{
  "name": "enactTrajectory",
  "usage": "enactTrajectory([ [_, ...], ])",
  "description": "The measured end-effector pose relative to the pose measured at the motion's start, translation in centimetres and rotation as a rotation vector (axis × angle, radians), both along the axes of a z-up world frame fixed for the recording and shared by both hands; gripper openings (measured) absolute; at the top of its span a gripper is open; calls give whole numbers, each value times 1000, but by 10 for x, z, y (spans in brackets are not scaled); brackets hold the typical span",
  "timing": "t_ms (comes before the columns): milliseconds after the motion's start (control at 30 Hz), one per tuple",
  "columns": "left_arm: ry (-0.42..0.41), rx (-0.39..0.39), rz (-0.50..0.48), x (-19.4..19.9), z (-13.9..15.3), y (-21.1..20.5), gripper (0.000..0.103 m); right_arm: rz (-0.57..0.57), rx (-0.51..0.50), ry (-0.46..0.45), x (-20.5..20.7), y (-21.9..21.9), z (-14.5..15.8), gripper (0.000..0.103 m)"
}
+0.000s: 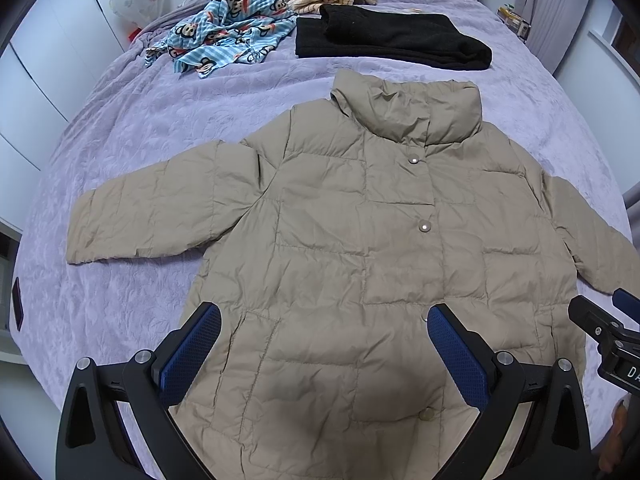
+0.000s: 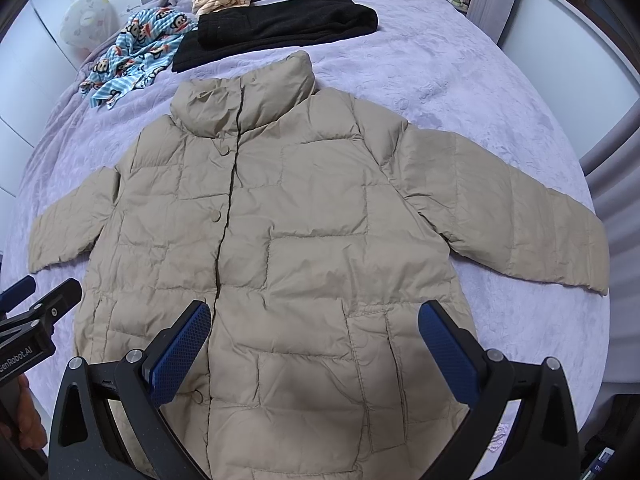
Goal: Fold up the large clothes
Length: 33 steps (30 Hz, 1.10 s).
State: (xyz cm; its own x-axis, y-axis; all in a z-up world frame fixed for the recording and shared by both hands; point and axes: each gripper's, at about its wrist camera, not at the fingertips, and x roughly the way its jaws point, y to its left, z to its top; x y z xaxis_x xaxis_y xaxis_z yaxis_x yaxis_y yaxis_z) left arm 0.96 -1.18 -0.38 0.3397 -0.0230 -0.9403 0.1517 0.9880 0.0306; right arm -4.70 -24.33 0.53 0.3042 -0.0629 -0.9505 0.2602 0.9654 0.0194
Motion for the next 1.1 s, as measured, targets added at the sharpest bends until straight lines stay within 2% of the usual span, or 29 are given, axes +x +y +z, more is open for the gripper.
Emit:
enactTrajectory([
  [767, 6, 1, -5, -2, 0, -1, 103, 2, 2, 1, 0, 0, 1, 103],
  [1000, 21, -16, -11, -1, -8, 2, 103, -4, 11, 8, -1, 1, -3, 103],
  [1100, 42, -56, 10, 1, -17, 14, 103, -12, 22, 9, -2, 1, -5, 103],
])
